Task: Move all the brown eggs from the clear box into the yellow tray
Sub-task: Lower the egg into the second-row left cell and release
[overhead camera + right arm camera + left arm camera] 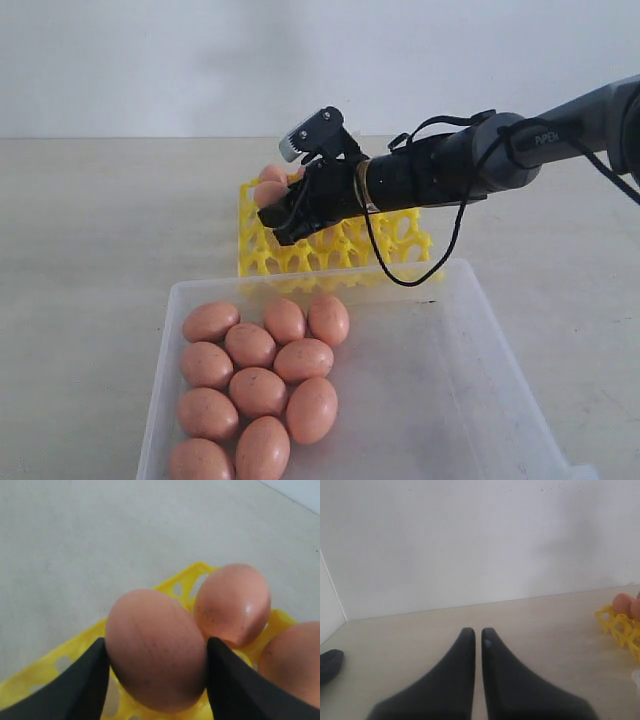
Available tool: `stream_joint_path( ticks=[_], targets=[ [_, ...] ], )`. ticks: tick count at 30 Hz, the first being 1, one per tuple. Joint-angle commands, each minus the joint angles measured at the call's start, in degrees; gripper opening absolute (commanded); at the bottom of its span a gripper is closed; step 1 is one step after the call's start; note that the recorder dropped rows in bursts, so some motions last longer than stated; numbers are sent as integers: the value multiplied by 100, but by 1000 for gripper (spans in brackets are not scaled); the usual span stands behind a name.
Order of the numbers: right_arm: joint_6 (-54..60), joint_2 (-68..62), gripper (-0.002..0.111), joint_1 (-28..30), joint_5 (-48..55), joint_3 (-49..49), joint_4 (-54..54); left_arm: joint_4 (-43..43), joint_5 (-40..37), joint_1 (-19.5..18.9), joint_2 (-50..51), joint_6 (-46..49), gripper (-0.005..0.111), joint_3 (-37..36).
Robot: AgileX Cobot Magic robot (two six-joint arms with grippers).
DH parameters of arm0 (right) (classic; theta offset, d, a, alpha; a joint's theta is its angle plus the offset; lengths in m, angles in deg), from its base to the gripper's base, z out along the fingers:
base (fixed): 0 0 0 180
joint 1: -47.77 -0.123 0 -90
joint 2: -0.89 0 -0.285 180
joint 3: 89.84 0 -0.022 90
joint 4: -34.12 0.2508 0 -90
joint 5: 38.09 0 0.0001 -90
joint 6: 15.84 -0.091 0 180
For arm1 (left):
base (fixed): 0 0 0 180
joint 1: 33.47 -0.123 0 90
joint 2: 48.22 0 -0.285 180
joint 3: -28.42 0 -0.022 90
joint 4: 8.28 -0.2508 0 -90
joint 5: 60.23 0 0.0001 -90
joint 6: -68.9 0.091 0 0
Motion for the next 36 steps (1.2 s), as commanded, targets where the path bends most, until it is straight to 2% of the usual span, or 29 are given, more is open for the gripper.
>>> stream_joint_path(
  ticks=[1,3,5,16,22,29,36],
  targets=[
    [329,9,15,-116,289,-51,-112,16,9,37,-17,16,4,-21],
    [374,9,31,-213,389,-67,-112,16,9,37,-17,16,4,-21],
    [374,9,38,-256,544,-78,-71,16,9,37,-17,16,4,-21],
    [262,9,40,-315,838,-89,-3,16,20,37,-17,16,4,-21],
    [91,9,61,-315,862,-89,-3,16,20,37,-17,16,4,-21],
    [77,32,62,-315,878,-89,-3,16,20,37,-17,16,4,-21],
    [88,398,62,-315,1327,-89,10,16,20,37,-17,16,4,-21]
  ],
)
